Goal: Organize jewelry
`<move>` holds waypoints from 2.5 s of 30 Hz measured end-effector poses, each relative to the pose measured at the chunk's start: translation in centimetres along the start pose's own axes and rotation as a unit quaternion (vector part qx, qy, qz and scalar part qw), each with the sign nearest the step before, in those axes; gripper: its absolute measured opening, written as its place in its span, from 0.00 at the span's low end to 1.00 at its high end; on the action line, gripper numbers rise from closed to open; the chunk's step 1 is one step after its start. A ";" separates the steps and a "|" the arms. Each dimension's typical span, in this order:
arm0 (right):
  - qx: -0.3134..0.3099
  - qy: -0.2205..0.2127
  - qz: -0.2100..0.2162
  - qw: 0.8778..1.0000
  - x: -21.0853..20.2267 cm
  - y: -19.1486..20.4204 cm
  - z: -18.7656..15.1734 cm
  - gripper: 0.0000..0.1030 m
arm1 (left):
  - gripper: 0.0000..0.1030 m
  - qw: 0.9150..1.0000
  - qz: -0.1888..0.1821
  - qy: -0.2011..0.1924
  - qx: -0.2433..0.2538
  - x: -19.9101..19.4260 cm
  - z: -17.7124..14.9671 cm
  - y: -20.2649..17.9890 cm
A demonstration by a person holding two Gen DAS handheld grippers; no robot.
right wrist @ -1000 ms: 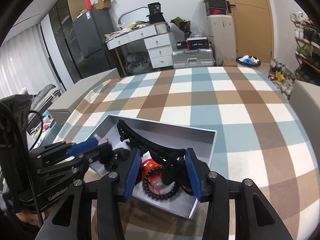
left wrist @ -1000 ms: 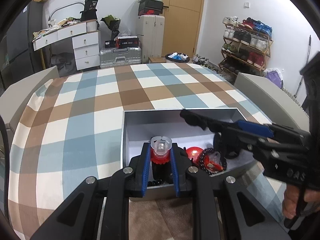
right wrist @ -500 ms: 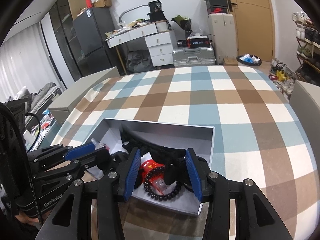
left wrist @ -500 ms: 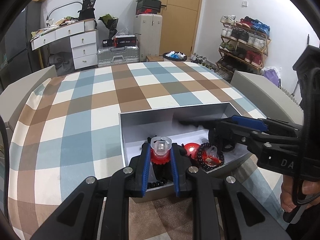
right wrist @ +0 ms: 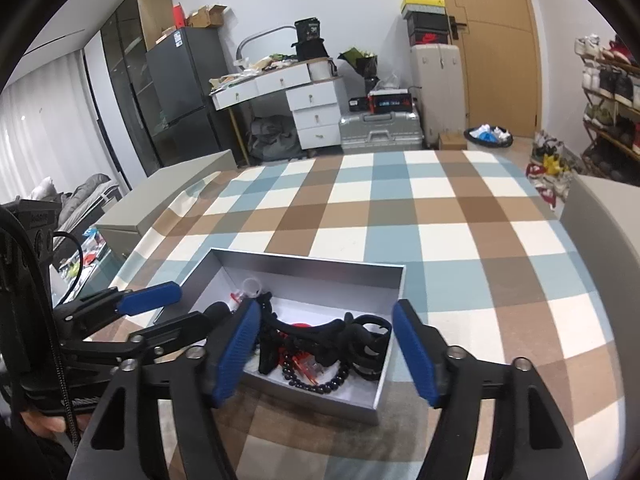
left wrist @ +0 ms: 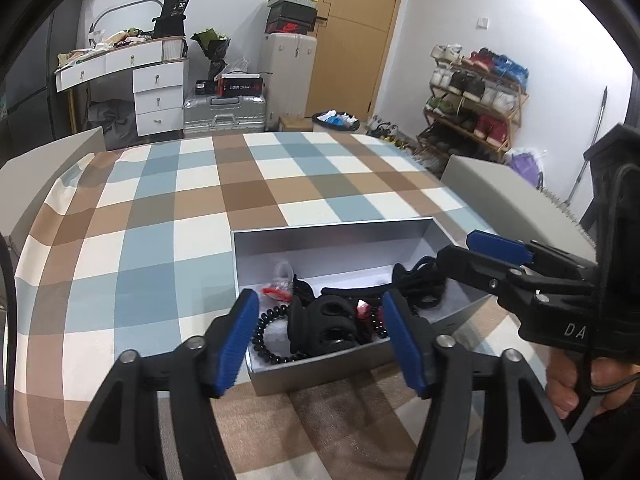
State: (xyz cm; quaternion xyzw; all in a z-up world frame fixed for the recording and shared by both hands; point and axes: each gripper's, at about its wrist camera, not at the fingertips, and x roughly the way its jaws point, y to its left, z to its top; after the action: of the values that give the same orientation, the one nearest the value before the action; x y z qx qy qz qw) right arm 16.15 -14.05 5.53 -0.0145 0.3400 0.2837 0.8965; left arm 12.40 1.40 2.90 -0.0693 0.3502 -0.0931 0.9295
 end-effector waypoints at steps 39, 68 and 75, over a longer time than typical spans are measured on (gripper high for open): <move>-0.056 -0.081 0.019 0.995 -4.6 0.7 -5.0 1.00 | 0.99 0.990 0.098 -0.106 0.008 -3.6 -3.9 0.7; -0.033 -0.101 0.032 0.994 -5.2 -0.4 -5.9 1.00 | 0.99 0.990 0.096 -0.107 0.015 -3.4 -4.4 0.2; -0.041 -0.105 0.030 0.993 -5.5 0.0 -6.0 1.00 | 0.99 0.989 0.096 -0.107 0.025 -3.3 -4.4 -0.1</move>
State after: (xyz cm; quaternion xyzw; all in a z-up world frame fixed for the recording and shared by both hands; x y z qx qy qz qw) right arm 9.26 -18.12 4.32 -0.0108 0.2322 0.3240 0.9171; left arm 7.04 1.71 1.76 -0.0215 0.2517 -0.0038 0.9676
